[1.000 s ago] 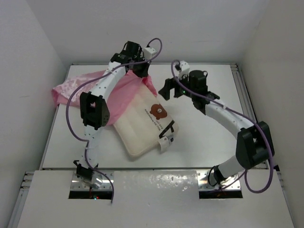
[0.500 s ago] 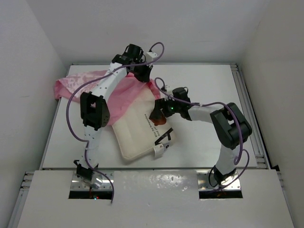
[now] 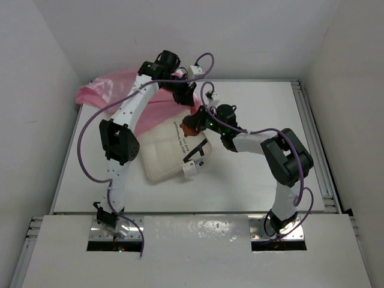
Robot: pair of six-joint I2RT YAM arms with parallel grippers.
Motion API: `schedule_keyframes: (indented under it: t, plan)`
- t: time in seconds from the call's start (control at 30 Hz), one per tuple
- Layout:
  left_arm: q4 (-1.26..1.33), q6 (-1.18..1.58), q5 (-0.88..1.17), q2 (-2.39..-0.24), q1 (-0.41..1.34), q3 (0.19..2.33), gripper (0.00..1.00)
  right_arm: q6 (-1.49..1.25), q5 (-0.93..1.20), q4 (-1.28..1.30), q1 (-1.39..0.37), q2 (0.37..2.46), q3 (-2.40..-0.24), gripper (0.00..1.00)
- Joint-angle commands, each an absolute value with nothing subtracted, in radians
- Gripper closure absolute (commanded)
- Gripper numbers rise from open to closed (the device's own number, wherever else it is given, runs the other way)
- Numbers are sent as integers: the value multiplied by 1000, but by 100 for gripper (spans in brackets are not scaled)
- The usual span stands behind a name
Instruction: Put the pillow into the pillowcase
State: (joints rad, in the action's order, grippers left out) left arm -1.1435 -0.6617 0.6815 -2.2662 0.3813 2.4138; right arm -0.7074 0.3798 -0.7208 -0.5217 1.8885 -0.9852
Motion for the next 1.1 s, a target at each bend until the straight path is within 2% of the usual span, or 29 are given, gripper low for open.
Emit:
schedule_keyframes:
  t: [0.0, 0.13, 0.43, 0.57, 0.67, 0.7, 0.73, 0.77, 0.8, 0.83, 0.87, 0.9, 0.97, 1.03, 1.07]
  plan:
    - [-1307, -791, 919, -2192, 433, 2468, 100, -842, 93, -1161, -508, 1825, -1020, 100]
    - [-1318, -804, 953, -2187, 431, 2442, 100, -880, -118, -1193, -509, 1842, -1000, 100]
    - [-1318, -779, 844, -2192, 430, 2425, 100, -899, -20, -1252, -523, 1775, -948, 100]
    - [-1319, -753, 883, -2191, 428, 2483, 100, -926, -106, -1243, -491, 1746, -911, 100]
    - [-1319, -753, 888, -2183, 425, 2479, 100, -1015, -109, -1165, -456, 1766, -910, 100]
    - [-1318, -768, 882, -2181, 425, 2468, 100, -1032, -89, -1063, -437, 1782, -929, 100]
    - [-1313, -776, 876, -2184, 425, 2456, 100, -1032, -59, -1004, -434, 1790, -945, 91]
    - [-1299, -772, 858, -2184, 425, 2407, 100, -1007, -13, -952, -430, 1796, -960, 73]
    - [-1223, -699, 836, -2186, 425, 2375, 96, -921, 89, -843, -433, 1793, -991, 52]
    - [-1179, -662, 812, -2184, 425, 2317, 90, -869, 119, -777, -437, 1783, -996, 12]
    - [-1148, -638, 770, -2184, 423, 2295, 82, -824, 132, -723, -449, 1763, -977, 1]
    - [-1103, -605, 753, -2190, 425, 2280, 61, -739, 130, -653, -452, 1714, -956, 1]
    - [-1080, -572, 732, -2197, 419, 2273, 40, -640, 121, -594, -449, 1617, -884, 1]
    - [-1077, -554, 735, -2203, 405, 2296, 32, -594, 110, -545, -439, 1559, -848, 1]
    - [-1068, -520, 736, -2201, 385, 2309, 22, -554, 98, -491, -428, 1514, -829, 1]
